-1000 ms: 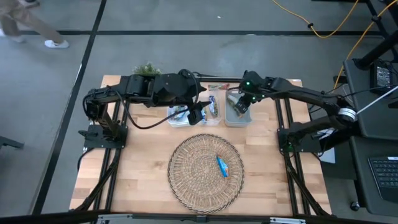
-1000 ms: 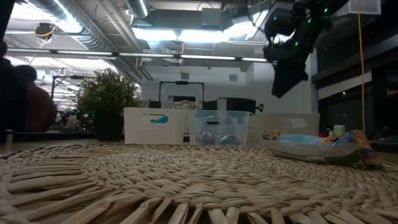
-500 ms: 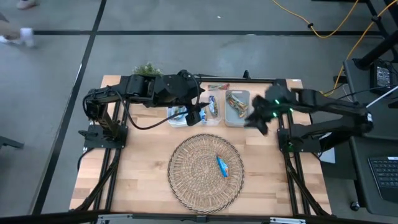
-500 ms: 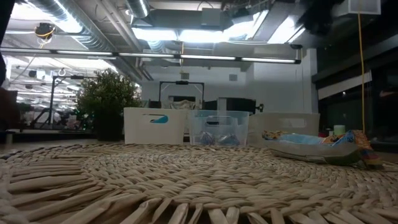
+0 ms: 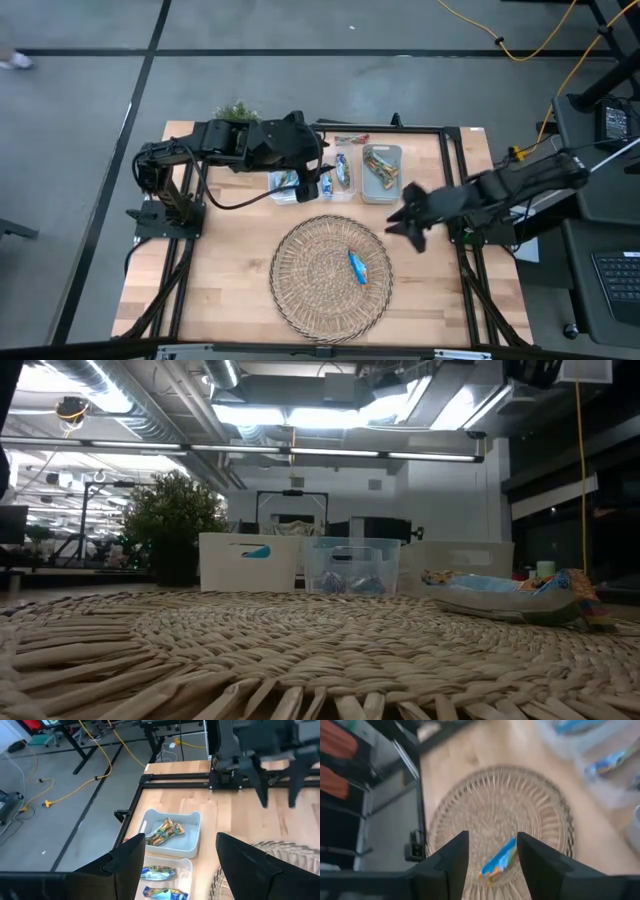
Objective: Pick and place Granola Bars by type
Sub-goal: Put the yellow granola bar into the gray bin
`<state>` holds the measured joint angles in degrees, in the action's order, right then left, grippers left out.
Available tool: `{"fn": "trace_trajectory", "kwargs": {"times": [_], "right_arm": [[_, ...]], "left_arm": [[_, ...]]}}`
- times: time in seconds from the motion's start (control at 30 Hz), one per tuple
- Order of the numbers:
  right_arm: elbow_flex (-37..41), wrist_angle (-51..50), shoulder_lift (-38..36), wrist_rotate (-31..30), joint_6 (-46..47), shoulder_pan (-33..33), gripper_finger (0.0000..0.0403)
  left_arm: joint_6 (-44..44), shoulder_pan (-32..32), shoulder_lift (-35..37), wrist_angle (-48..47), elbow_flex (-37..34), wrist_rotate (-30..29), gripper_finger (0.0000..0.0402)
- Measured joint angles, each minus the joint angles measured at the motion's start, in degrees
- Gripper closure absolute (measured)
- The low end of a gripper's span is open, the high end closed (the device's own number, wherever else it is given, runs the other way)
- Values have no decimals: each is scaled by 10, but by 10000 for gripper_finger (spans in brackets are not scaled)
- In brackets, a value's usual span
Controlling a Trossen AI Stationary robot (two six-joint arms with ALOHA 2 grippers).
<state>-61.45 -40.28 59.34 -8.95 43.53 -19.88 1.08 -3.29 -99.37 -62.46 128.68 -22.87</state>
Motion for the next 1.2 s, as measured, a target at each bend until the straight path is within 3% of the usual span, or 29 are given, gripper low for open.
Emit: {"fn": "trace_trajectory", "kwargs": {"times": [0.47,0.83,1.2], "right_arm": [[0,9,253,53,98,-14,231],[0,66,338,61,142,-14,138],[0,102,429,91,144,-9,130]], "left_arm": [[47,7,3,-39,0,0,167],[42,17,3,-56,0,5,167],[34,16,3,-56,0,21,167]]}}
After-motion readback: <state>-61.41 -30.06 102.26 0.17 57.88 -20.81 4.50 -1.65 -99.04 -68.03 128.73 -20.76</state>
